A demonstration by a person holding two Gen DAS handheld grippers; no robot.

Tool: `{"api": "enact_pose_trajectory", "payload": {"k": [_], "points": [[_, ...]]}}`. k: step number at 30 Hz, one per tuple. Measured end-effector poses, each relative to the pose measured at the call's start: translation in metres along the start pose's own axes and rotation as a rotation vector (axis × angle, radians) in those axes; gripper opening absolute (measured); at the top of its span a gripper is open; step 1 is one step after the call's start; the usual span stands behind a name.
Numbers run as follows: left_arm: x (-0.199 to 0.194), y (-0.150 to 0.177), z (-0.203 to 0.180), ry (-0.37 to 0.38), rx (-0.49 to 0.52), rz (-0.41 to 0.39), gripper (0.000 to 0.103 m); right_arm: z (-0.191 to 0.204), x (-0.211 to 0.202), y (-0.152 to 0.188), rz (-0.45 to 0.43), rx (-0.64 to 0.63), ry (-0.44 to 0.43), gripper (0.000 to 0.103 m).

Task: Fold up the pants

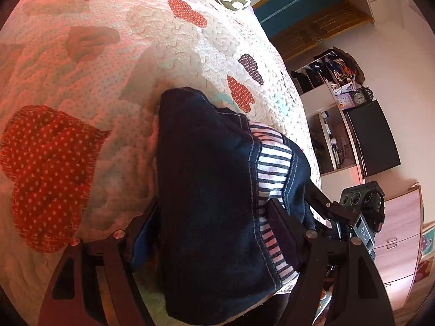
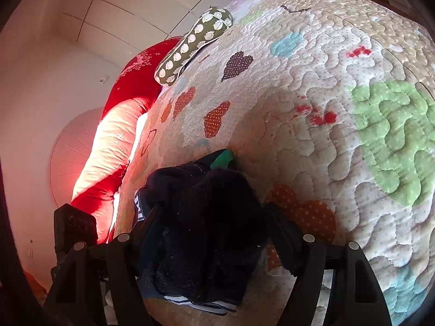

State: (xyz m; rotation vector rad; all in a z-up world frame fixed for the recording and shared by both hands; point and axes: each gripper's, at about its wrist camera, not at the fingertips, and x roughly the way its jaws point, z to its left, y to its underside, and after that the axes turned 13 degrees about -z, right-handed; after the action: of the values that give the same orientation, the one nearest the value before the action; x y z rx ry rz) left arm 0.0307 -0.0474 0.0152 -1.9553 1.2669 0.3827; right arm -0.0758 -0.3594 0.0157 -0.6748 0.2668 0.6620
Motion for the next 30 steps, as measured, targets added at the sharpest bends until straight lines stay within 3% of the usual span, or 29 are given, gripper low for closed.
{"api": "enact_pose_trajectory", "payload": {"k": [1, 2, 5, 12, 14, 15, 17, 19, 22, 25, 28, 30], "points": [[0.001, 0.001, -0.004, 0.023, 0.013, 0.009, 0.07, -0.002, 0.002, 0.001, 0.015, 0.022, -0.022, 0.061], [0.001, 0.001, -0.008, 0.035, 0.019, 0.017, 0.055, -0.002, 0.006, 0.002, 0.034, 0.046, -0.046, 0.053], [-0.003, -0.003, -0.016, 0.036, 0.036, 0.005, 0.042, 0.004, 0.01, 0.002, 0.048, 0.068, -0.087, 0.041], [-0.02, -0.044, -0.031, -0.008, 0.093, -0.102, 0.041, 0.059, 0.019, -0.022, 0.005, -0.059, -0.101, 0.038], [-0.018, -0.051, -0.027, -0.071, 0.101, -0.12, 0.042, 0.065, 0.027, -0.027, -0.003, -0.079, -0.086, 0.04], [-0.014, -0.053, -0.023, -0.117, 0.105, -0.124, 0.042, 0.064, 0.032, -0.028, 0.0, -0.088, -0.056, 0.046], [-0.002, -0.051, -0.011, -0.209, 0.116, -0.106, 0.044, 0.056, 0.049, -0.027, 0.021, -0.104, 0.046, 0.049], [0.004, -0.046, 0.003, -0.223, 0.093, -0.083, 0.05, 0.043, 0.065, -0.025, 0.061, -0.106, 0.146, 0.055], [-0.004, -0.041, 0.012, -0.191, 0.043, -0.092, 0.052, 0.033, 0.054, -0.028, 0.037, -0.057, 0.117, 0.06], [-0.023, -0.038, 0.009, -0.195, 0.049, -0.129, 0.052, 0.051, 0.023, -0.035, -0.057, -0.099, 0.107, 0.06], [-0.051, -0.03, 0.0, -0.219, 0.084, -0.198, 0.052, 0.082, -0.008, -0.035, -0.119, -0.176, 0.027, 0.06], [-0.069, -0.022, -0.006, -0.258, 0.113, -0.253, 0.052, 0.098, -0.012, -0.026, -0.094, -0.2, -0.039, 0.06]]}}
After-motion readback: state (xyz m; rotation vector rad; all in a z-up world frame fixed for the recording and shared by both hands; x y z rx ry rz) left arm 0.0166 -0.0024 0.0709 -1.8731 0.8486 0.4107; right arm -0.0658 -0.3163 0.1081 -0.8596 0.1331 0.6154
